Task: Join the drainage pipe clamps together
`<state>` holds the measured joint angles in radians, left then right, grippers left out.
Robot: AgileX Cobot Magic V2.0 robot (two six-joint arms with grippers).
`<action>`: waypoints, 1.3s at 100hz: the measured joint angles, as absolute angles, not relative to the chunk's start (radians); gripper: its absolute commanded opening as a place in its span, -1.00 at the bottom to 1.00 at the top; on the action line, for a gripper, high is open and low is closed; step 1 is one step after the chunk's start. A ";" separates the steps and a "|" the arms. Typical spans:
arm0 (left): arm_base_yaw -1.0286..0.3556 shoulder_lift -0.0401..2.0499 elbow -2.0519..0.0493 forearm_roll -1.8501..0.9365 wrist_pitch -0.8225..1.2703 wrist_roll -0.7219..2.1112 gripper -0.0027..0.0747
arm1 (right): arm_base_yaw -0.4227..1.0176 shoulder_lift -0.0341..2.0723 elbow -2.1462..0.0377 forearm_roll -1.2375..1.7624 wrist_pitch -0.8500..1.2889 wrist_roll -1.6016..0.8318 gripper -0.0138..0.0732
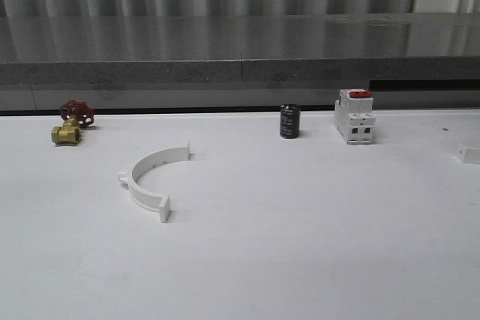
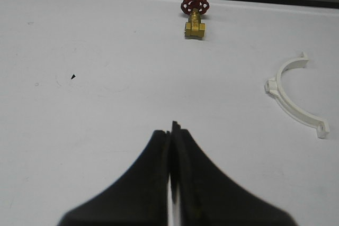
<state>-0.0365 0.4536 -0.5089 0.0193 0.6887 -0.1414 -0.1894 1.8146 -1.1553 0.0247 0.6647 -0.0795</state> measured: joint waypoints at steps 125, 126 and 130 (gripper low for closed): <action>-0.036 0.454 -0.509 0.019 0.689 -0.141 -0.98 | -0.189 1.895 -1.157 0.025 0.622 -0.081 -0.46; -0.036 0.454 -0.509 0.019 0.689 -0.141 -0.98 | -0.189 1.895 -1.157 0.025 0.622 -0.081 -0.46; -0.036 0.454 -0.509 0.019 0.689 -0.141 -0.98 | -0.189 1.895 -1.158 0.025 0.627 -0.081 -0.46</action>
<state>-0.0365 0.4536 -0.5089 0.0193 0.6887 -0.1414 -0.1894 1.8950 -1.1578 0.0247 0.6267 -0.0812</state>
